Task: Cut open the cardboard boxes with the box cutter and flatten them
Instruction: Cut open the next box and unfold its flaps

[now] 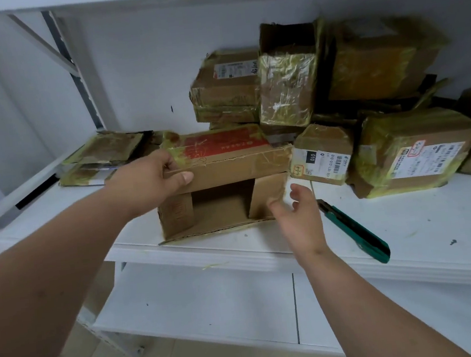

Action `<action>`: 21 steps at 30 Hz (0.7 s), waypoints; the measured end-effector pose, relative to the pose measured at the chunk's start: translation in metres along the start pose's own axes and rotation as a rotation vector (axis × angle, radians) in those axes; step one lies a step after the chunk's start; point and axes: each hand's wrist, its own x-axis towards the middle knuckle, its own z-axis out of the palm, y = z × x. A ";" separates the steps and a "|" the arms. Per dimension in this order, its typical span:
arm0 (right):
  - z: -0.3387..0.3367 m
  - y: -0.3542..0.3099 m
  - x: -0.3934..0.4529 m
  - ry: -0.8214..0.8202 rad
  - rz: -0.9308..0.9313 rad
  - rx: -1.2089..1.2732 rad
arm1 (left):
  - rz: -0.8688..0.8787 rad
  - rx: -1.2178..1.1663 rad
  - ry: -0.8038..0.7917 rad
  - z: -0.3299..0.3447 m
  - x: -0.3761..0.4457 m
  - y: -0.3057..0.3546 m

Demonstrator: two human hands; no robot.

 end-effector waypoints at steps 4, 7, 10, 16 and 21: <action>0.022 -0.009 0.007 0.025 -0.083 -0.100 | -0.016 0.088 0.177 0.008 0.000 0.002; 0.036 -0.020 0.012 0.087 -0.057 -0.180 | -0.014 0.142 0.231 0.014 -0.001 0.002; 0.043 -0.023 0.016 0.156 -0.066 -0.216 | -0.007 0.149 0.288 0.017 -0.004 0.001; 0.018 -0.007 0.014 0.083 -0.023 0.167 | -0.050 -0.069 0.401 0.024 -0.008 0.000; 0.003 -0.003 0.017 -0.017 0.003 0.370 | -0.137 -0.414 0.590 0.033 -0.006 -0.001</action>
